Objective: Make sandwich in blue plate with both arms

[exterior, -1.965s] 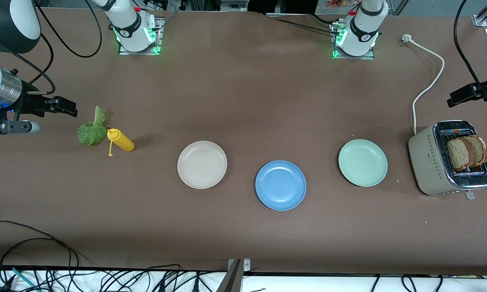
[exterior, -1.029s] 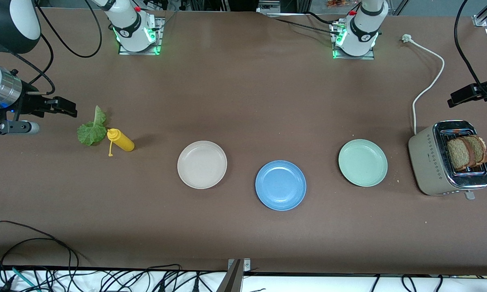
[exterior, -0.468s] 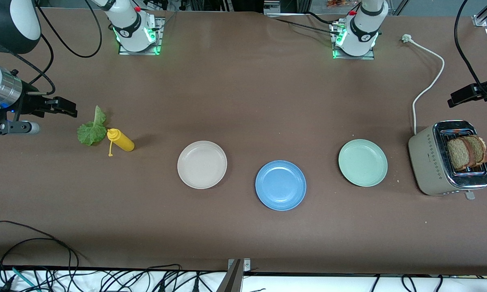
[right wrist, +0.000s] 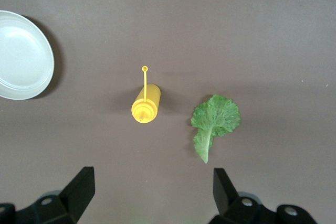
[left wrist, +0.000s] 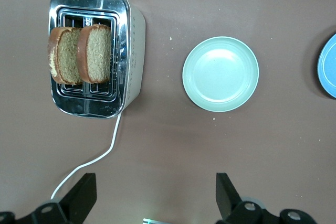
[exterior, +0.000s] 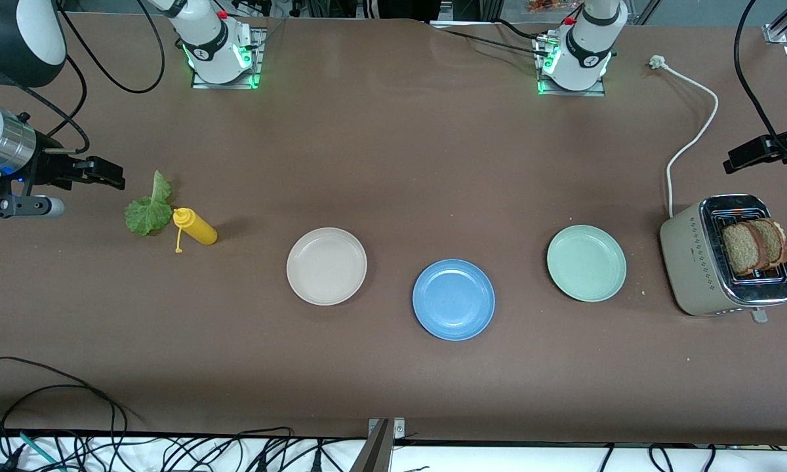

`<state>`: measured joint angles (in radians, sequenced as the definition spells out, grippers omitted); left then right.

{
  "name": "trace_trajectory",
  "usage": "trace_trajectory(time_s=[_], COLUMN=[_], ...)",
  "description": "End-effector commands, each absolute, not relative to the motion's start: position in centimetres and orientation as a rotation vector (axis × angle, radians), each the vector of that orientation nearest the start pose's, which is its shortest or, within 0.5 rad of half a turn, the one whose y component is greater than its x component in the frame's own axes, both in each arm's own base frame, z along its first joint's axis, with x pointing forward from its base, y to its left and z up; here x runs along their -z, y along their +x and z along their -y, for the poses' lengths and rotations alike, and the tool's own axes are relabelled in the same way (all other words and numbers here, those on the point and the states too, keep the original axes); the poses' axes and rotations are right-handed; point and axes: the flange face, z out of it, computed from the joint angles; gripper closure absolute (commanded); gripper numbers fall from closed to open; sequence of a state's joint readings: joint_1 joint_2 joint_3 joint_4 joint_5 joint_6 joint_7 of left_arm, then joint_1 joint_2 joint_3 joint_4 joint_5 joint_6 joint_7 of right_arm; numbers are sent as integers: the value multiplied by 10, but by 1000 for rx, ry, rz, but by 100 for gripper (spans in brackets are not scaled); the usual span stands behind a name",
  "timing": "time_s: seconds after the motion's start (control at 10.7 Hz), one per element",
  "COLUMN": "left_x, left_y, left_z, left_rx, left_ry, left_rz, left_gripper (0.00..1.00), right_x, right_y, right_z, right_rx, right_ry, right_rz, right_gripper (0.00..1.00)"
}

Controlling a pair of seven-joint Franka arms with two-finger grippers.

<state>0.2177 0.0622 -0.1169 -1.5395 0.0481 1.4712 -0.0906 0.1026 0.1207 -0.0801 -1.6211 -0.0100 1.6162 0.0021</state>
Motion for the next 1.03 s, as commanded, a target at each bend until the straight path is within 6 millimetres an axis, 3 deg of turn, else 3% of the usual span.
trace_trajectory(time_s=[0.0,0.94], left_x=[-603,-602], left_y=[560,560], left_z=[-66,-71], left_rx=[-195,-198], left_ry=[-3086,-3085], left_rz=[288,302], left_gripper=[0,0], right_x=[-537,-538], right_y=[582,582], right_z=[-14,-15], right_rx=[-188,-187], right_ry=[-3158,-3128], right_rz=[16,6], right_gripper=[0,0])
